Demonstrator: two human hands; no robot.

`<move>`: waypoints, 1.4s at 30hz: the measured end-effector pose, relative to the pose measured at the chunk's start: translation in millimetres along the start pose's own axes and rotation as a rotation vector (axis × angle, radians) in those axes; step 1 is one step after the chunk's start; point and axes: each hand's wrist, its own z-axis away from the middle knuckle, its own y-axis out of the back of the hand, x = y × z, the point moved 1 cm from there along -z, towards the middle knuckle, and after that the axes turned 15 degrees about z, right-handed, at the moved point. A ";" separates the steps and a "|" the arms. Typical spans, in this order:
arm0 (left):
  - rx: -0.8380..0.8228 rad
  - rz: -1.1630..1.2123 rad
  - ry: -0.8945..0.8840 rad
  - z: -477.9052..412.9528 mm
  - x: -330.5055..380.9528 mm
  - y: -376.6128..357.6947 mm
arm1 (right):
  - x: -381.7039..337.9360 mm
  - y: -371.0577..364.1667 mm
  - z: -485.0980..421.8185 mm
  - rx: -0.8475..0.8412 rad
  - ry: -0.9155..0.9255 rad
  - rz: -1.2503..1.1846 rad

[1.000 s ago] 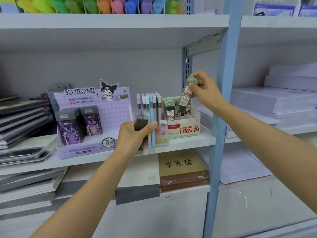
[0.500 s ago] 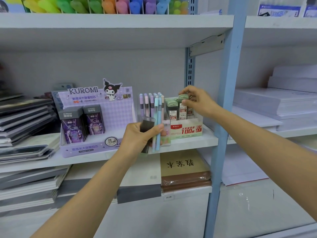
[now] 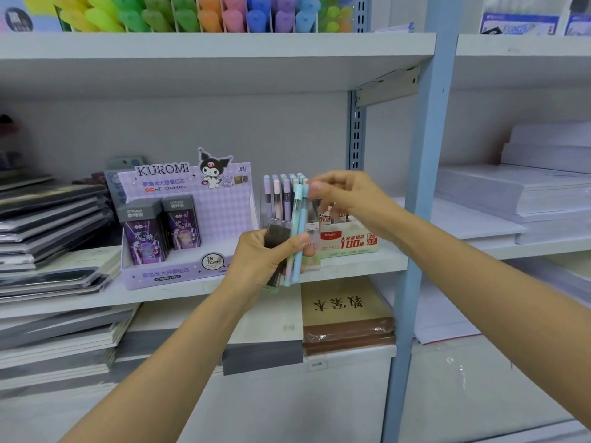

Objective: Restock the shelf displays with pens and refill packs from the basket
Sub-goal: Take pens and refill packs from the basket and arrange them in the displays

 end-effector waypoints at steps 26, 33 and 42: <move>0.206 -0.072 -0.091 19.7 25.3 21.9 | -34.1 35.9 -13.5 0.305 0.067 -0.169; 0.193 -0.095 -0.138 20.2 24.4 26.9 | -15.9 0.6 -21.0 0.205 0.070 0.143; 0.252 -0.079 -0.160 16.1 19.8 41.0 | -8.4 7.5 -27.9 0.169 0.101 0.194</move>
